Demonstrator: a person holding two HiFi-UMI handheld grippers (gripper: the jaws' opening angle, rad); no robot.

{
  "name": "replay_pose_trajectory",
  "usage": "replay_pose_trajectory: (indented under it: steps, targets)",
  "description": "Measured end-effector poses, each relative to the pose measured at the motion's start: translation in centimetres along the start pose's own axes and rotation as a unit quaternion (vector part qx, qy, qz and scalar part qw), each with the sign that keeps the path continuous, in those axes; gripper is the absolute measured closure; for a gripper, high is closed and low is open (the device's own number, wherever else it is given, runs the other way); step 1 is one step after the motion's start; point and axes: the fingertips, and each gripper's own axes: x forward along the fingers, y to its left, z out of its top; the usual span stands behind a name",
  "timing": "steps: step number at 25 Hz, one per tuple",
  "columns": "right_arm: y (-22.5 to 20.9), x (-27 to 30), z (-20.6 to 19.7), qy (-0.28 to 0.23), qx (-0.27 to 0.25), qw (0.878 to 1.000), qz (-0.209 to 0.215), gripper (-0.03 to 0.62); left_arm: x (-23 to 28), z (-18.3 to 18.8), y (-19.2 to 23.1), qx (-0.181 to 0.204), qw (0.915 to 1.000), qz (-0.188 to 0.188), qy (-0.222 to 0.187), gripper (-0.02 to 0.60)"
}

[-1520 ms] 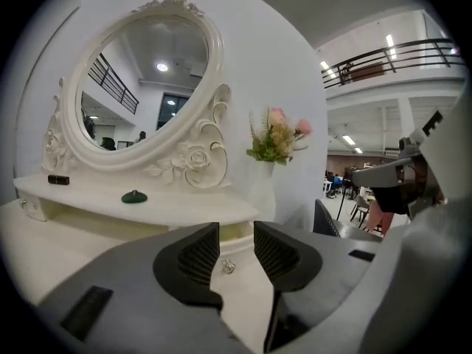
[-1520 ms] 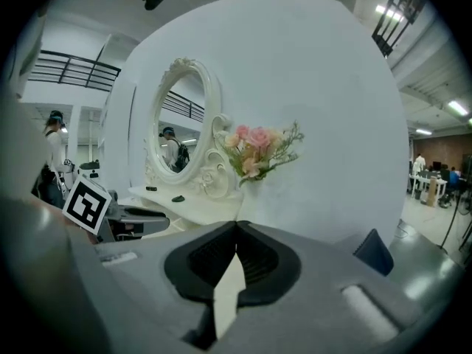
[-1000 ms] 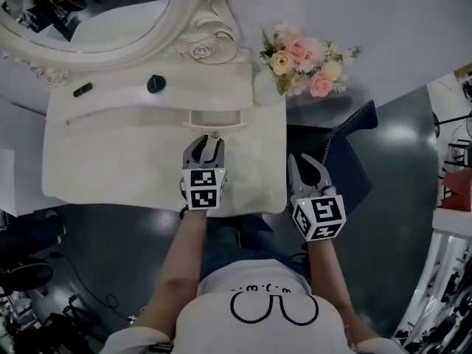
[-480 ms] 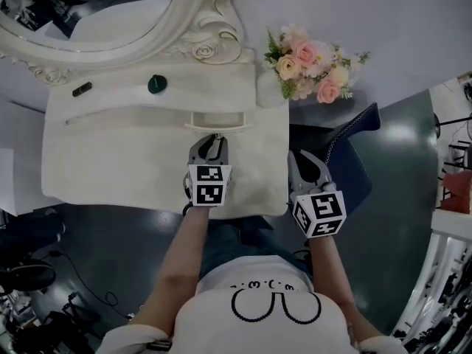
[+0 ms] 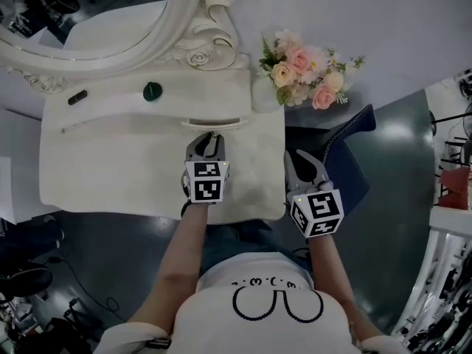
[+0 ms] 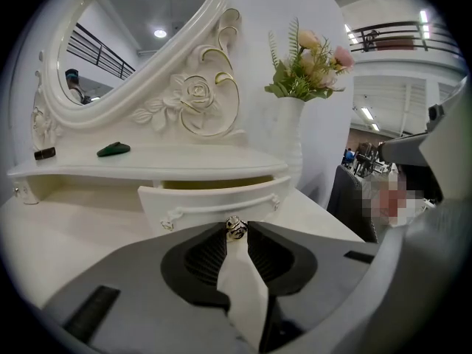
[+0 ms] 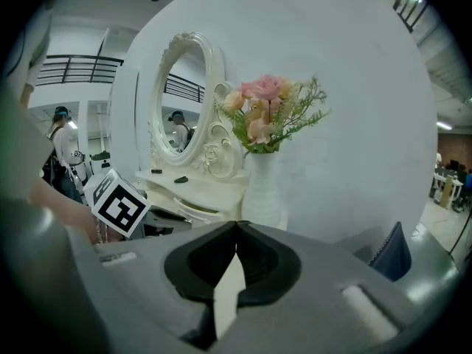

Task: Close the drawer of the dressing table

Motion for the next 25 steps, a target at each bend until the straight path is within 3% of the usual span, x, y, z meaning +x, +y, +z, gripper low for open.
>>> replay_pose_trajectory:
  steps: [25]
  targets:
    - [0.9, -1.1, 0.0, -0.004, 0.004, 1.0, -0.01, 0.594, 2.5, 2.1, 0.9, -0.003, 0.9998, -0.017, 0.002, 0.494]
